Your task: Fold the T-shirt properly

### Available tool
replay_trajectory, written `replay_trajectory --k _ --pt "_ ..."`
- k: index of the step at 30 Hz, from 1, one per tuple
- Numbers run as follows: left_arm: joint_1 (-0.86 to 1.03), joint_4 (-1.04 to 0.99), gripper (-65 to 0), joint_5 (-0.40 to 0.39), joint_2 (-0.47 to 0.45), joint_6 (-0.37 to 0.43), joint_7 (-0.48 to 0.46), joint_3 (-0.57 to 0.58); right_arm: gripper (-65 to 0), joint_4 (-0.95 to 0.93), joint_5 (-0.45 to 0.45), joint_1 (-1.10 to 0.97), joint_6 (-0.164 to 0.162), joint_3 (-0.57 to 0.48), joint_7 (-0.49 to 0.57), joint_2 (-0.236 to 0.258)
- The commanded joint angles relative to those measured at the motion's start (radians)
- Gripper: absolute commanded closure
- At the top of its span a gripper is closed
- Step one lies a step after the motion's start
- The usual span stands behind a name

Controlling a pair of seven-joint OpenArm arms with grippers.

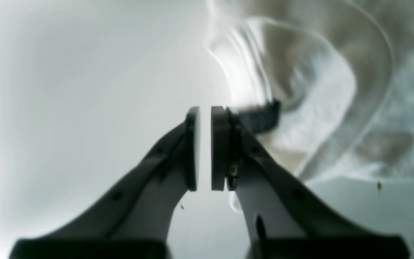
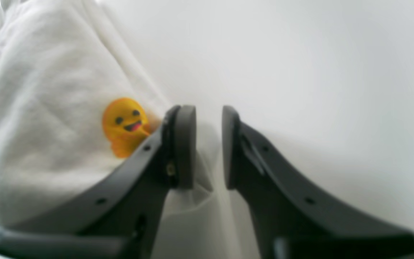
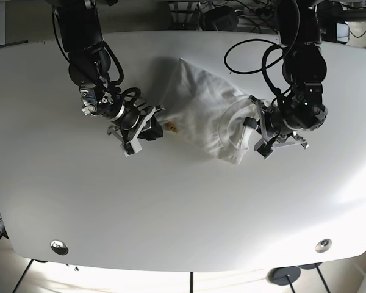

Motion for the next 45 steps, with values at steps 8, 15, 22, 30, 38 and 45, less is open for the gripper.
replay_trajectory --k 8,15,22,30,38,45 --pt "0.182 0.026 -3.5 -0.176 -0.014 0.003 -0.047 -0.095 -11.7 0.015 0.008 0.019 0.006 0.004 0.022 0.006" --pt "0.180 -0.135 -3.5 -0.195 0.009 0.003 -0.266 -0.087 -11.7 0.017 0.008 0.019 0.006 0.004 0.022 0.009" --pt "0.099 -0.236 -3.5 -0.190 0.009 0.003 -0.272 -0.087 -11.7 0.015 0.006 0.013 0.012 0.006 0.022 0.015" --pt "-0.180 -0.538 -3.6 -0.189 -0.018 0.003 -0.332 -0.001 -11.6 0.070 0.006 -0.076 0.012 0.006 0.023 0.032" --pt "-0.407 -0.854 -3.6 -0.190 0.001 0.003 -0.506 0.178 -11.6 0.167 0.009 -0.192 0.007 0.001 0.023 0.016" --pt "-0.433 -0.893 -3.6 -0.195 -0.005 0.003 -0.541 0.175 -11.6 0.184 0.008 -0.224 0.007 -0.046 0.023 0.001"
